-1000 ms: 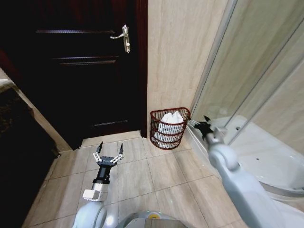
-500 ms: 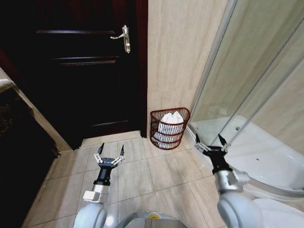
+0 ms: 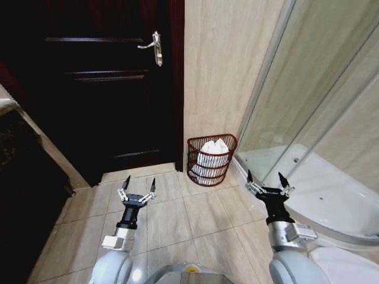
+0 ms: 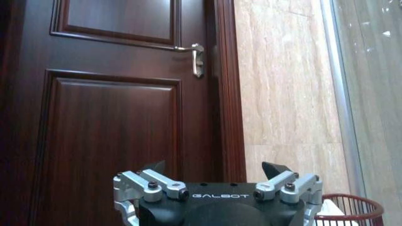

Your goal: Discard the used towel into the hamper.

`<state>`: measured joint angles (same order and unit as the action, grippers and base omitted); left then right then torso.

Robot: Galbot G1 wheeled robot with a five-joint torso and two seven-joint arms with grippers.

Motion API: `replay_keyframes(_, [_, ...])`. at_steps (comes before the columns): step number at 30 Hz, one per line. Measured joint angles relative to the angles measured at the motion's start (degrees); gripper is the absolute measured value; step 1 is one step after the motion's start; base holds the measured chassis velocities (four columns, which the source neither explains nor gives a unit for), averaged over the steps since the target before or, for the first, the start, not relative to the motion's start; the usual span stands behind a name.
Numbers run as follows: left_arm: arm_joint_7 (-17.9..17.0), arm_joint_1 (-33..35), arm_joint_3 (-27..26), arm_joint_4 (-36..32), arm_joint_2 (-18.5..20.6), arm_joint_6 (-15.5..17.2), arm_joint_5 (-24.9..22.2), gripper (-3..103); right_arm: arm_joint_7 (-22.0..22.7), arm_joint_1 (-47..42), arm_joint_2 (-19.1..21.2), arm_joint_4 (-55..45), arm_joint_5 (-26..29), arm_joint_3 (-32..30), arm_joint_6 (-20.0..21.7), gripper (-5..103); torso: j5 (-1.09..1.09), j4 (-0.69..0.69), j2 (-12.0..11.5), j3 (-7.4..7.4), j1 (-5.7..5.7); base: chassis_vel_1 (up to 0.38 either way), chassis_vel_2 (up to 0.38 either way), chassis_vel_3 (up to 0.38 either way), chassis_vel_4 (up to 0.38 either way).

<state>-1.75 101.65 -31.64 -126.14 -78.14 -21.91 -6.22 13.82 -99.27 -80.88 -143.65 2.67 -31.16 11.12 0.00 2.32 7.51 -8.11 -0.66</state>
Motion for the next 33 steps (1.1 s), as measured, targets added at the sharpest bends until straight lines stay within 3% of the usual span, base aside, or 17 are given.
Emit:
replay_keyframes(20, [0.0, 1.3, -1.1, -0.2, 0.9, -2.6, -1.1, 100, 0.7, -0.9, 0.0, 0.3, 0.6, 0.6, 0.2, 100, 0.00, 0.00, 0.0, 0.00, 0.00, 0.016, -0.021, -0.019, 0.023])
replay_keyframes(33, [0.4, 0.3, -2.3, -1.4, -0.4, -0.6, -0.6, 100, 2.5, 1.0, 1.6, 0.4, 3.4, 0.3, 0.3, 100, 0.00, 0.00, 0.0, 0.00, 0.00, 0.000, 0.000, 0.000, 0.000])
